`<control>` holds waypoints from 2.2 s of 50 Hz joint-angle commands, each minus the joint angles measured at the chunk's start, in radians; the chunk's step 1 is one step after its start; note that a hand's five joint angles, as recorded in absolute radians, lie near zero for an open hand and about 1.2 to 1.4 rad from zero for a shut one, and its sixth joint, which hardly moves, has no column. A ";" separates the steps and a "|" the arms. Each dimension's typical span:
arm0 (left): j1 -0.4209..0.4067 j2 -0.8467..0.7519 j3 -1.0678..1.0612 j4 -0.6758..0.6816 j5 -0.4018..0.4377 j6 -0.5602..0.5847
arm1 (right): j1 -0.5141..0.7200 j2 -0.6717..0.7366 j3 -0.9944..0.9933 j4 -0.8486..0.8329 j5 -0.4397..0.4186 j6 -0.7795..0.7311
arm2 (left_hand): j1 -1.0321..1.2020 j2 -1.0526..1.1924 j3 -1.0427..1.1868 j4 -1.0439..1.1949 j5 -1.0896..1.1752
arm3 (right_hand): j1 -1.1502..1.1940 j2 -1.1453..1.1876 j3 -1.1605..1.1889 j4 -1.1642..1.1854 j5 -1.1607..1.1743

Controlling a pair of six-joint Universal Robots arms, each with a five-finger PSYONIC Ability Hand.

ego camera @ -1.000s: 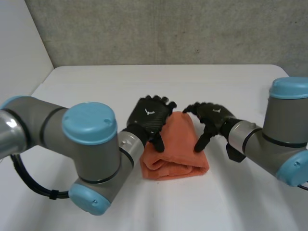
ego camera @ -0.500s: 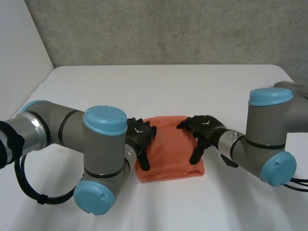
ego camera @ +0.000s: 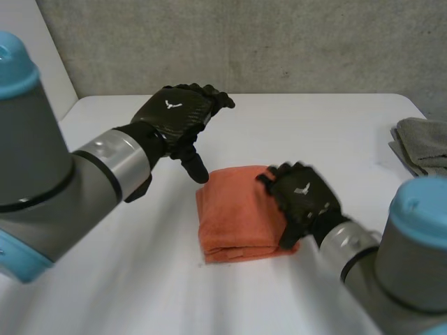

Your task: Fold the laundry.

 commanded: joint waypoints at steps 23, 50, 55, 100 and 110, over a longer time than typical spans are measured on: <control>0.034 0.009 -0.009 -0.059 0.094 -0.049 | 0.108 0.276 0.022 -0.322 0.061 -0.134 | 0.005 0.020 0.013 0.020 0.023 | 0.346 0.291 0.298 0.274 0.281; 0.033 0.016 -0.010 -0.058 0.094 -0.055 | 0.106 0.359 -0.085 -0.315 0.061 -0.134 | 0.005 0.020 0.013 0.020 0.023 | 0.991 0.936 0.943 0.920 0.926; 0.034 0.016 -0.010 -0.058 0.094 -0.057 | 0.102 0.373 -0.105 -0.310 0.059 -0.137 | 0.005 0.020 0.013 0.020 0.023 | 1.234 1.179 1.186 1.163 1.169; 0.042 0.016 -0.019 -0.056 0.092 -0.057 | -0.587 0.710 -1.258 -0.065 -0.307 -0.237 | 0.008 0.023 0.015 0.023 0.026 | 1.234 1.179 1.186 1.163 1.169; 0.024 0.016 -0.026 -0.038 0.100 -0.129 | -0.728 0.842 -1.550 0.052 -0.444 -0.106 | 0.002 0.017 0.010 0.017 0.020 | 1.234 1.179 1.186 1.163 1.169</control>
